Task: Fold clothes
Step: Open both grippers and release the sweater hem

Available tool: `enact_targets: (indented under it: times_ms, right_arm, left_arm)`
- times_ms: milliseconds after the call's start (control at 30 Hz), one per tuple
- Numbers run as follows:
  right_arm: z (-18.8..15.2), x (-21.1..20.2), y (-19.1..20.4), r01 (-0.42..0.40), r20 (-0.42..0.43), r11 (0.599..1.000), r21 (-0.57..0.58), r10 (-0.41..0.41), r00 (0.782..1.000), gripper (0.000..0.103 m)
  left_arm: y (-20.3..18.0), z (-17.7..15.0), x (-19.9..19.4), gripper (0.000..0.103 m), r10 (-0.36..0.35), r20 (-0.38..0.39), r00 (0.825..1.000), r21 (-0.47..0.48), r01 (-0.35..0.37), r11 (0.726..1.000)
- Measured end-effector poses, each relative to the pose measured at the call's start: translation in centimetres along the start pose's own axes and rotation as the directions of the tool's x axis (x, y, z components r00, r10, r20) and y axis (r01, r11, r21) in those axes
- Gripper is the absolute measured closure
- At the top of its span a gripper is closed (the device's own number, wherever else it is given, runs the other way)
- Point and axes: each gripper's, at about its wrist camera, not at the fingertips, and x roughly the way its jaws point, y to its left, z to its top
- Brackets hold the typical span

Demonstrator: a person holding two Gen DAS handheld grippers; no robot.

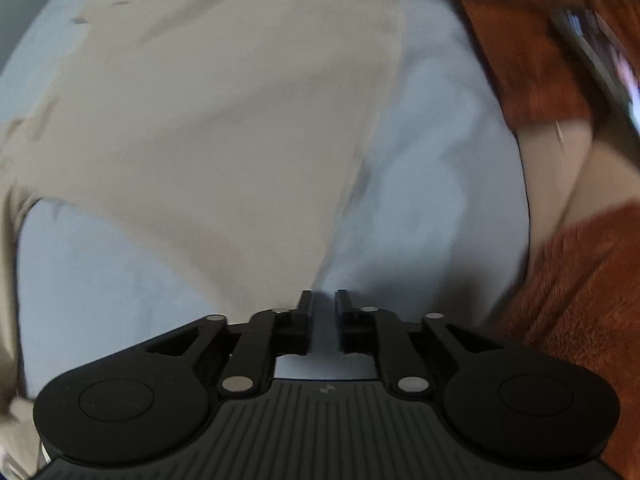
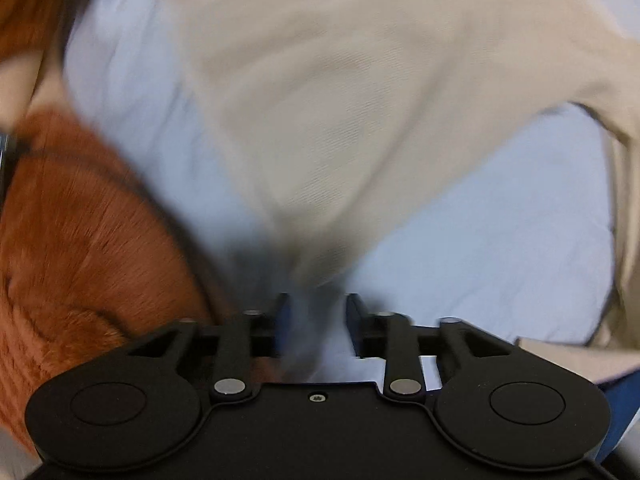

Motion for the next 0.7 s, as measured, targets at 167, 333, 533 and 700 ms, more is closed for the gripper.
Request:
enact_targets:
  times_ms: [167, 333, 533, 700]
  right_arm:
    - [0.3, -1.4, -3.4, 0.004, 0.163, 0.974, 0.224, -0.041, 0.986, 0.073]
    - [4.2, -0.9, -17.5, -0.023, 0.279, 0.893, 0.449, -0.116, 0.953, 0.073]
    - [4.8, -0.3, -22.8, -0.161, 0.382, 0.694, 0.702, -0.175, 0.907, 0.075]
    - [0.8, -6.7, -16.5, -0.256, 0.435, 0.580, 0.773, -0.192, 0.880, 0.077]
  left_arm:
    - [5.9, -0.5, -2.3, 0.077, 0.106, 0.166, 0.981, -0.331, -0.046, 0.943]
    - [10.1, -0.5, -2.0, 0.076, 0.219, 0.170, 0.961, -0.583, -0.081, 0.809]
    - [13.9, -1.1, -0.4, 0.076, 0.244, 0.216, 0.945, -0.788, 0.021, 0.615]
    - [17.4, -1.5, 0.4, 0.076, 0.237, 0.314, 0.919, -0.862, 0.171, 0.477]
